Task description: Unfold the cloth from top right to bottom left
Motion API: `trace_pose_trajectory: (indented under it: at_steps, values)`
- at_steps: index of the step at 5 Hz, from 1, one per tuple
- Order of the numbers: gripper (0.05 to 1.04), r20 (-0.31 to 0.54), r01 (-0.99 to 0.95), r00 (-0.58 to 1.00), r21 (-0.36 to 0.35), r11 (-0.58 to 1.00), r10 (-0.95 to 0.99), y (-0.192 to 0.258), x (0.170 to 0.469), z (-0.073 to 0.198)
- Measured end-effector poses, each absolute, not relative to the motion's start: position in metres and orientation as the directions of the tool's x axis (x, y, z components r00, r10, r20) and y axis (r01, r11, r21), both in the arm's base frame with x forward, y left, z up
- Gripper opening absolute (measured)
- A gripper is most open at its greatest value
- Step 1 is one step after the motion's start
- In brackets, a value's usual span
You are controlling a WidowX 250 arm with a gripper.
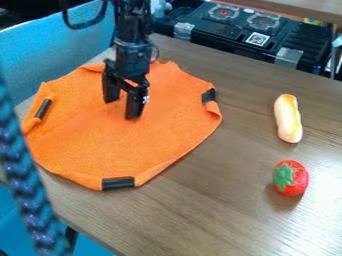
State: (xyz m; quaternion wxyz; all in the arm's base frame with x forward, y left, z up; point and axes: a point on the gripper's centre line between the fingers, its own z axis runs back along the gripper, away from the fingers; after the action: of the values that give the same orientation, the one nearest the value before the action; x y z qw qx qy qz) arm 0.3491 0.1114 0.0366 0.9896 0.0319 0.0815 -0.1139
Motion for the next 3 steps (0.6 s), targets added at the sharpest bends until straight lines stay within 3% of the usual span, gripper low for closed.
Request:
trace_pose_trajectory:
  at_steps: [3]
  values:
    - [1.000,-0.163,0.225,0.963,0.043,0.973,-0.215,0.1132,0.3542,0.0349]
